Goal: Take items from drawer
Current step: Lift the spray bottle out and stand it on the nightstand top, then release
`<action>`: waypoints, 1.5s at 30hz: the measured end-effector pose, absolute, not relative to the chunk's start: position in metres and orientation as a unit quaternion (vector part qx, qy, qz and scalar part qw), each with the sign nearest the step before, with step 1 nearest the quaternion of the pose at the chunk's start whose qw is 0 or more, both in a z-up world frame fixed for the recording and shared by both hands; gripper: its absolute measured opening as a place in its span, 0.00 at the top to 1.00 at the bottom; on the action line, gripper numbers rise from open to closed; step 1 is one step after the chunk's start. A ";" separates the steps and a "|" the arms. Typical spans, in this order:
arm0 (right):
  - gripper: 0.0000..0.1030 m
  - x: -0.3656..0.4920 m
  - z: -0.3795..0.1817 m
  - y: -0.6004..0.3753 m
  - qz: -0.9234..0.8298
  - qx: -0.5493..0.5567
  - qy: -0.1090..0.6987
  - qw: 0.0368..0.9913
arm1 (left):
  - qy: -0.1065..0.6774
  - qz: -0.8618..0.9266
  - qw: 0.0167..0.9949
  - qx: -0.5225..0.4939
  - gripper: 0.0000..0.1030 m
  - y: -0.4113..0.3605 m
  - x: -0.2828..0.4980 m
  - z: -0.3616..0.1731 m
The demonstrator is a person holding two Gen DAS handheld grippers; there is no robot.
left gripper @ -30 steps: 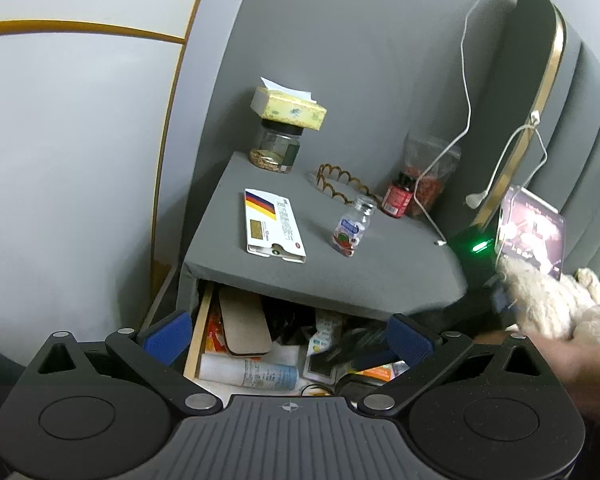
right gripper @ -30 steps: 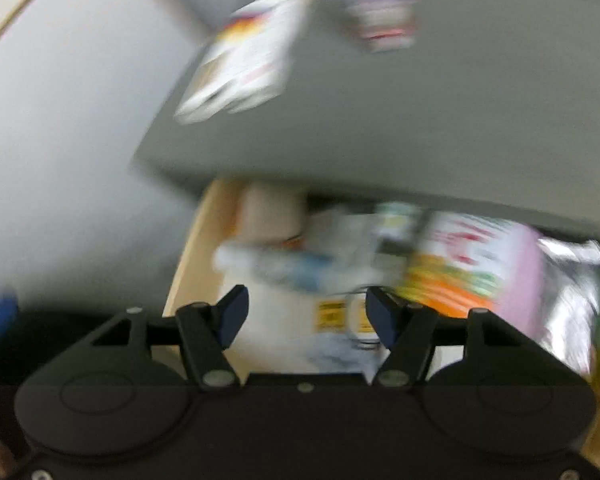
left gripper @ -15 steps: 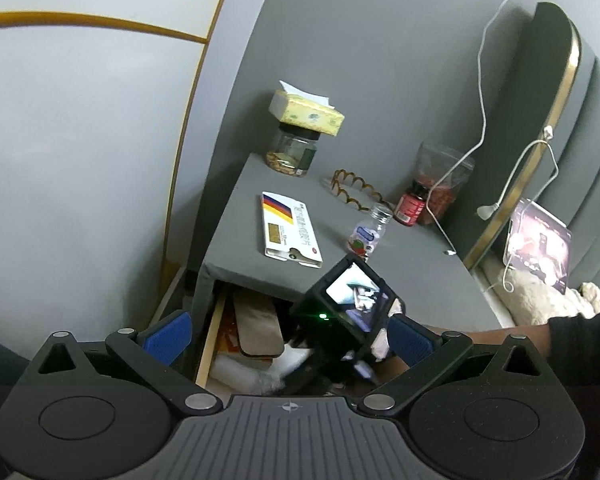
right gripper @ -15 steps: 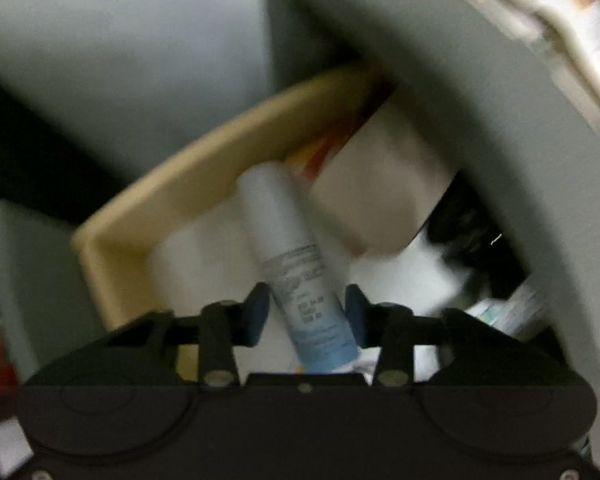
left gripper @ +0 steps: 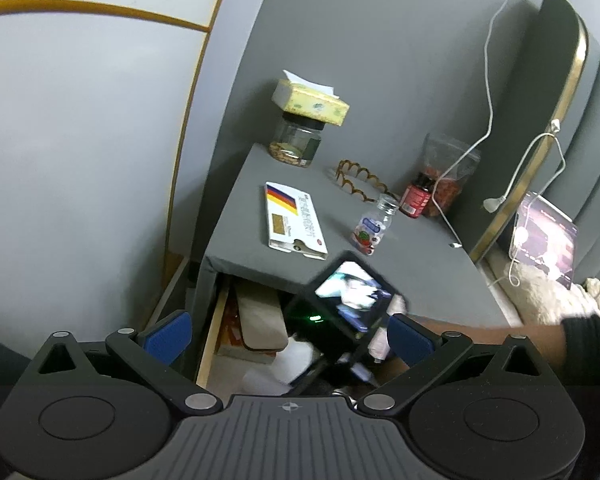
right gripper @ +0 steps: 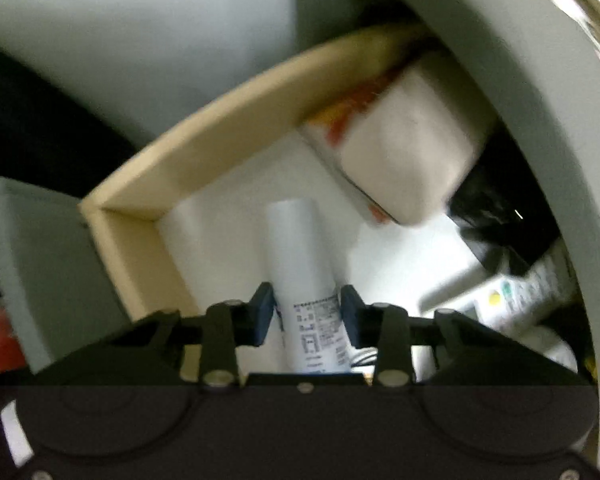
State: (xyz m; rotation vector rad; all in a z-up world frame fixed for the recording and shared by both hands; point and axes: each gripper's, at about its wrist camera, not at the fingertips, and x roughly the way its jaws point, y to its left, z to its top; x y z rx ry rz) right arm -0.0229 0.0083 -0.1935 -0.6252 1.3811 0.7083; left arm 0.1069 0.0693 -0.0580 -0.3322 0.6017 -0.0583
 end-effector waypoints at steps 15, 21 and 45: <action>0.68 -0.058 -0.007 -0.202 0.236 0.026 0.419 0.876 | 0.307 -0.064 0.941 -0.130 0.00 0.040 0.117 -0.063; 0.68 0.038 -0.005 -0.214 0.181 -0.002 0.423 0.888 | 0.306 -0.066 0.944 -0.107 0.00 0.030 0.116 -0.064; 0.45 0.066 -0.056 -0.191 0.129 -0.090 0.405 0.901 | 0.337 -0.036 0.938 -0.076 0.00 0.025 0.122 -0.070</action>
